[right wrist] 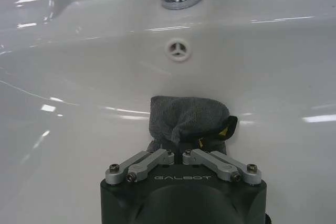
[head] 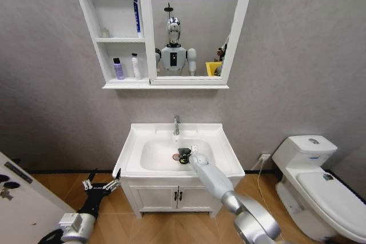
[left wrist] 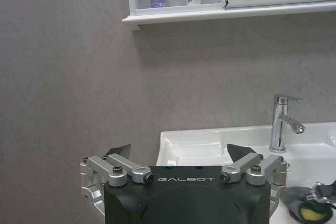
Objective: Move facial cleanser and shampoo from washbasin to cabinet, then wipe washbasin with towel.
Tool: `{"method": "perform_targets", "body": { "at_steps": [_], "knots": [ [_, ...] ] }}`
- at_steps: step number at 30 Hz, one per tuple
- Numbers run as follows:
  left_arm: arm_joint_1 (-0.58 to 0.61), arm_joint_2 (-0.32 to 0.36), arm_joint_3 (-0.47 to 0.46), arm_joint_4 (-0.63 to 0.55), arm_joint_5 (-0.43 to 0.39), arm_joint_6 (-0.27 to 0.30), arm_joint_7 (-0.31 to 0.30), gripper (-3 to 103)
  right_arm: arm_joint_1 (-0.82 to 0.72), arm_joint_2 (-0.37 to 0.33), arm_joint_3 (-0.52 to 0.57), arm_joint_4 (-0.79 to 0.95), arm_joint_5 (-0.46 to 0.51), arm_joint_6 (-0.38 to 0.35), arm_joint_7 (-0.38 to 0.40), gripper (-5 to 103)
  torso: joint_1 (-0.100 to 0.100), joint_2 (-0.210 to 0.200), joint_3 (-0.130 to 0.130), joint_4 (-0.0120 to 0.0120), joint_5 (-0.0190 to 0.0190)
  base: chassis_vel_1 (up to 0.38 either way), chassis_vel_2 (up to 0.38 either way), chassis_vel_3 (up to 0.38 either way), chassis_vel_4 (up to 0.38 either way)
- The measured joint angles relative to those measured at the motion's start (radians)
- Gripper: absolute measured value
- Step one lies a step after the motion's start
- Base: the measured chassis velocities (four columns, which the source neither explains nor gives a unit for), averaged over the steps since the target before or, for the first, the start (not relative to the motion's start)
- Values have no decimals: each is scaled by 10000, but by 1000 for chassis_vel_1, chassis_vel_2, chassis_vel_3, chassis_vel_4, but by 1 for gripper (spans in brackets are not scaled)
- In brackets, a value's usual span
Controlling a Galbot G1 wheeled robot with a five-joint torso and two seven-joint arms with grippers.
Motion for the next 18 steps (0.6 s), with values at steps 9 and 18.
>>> {"method": "perform_targets", "body": {
  "at_steps": [9, 18],
  "knots": [
    [0, 0, 0, 0, 0, 0, 1, 100, 9, 468, -119, -121, 258, 75, -61, 2, -1, 0, -2, -6, 1, 0, 0, 0, 0],
    [0, 0, 0, 0, 0, 0, 0, 100, -108, 251, 604, -481, -55, -118, -121, 2, -1, 0, -3, 9, 6, 0, 0, 0, 0]
  ]
}}
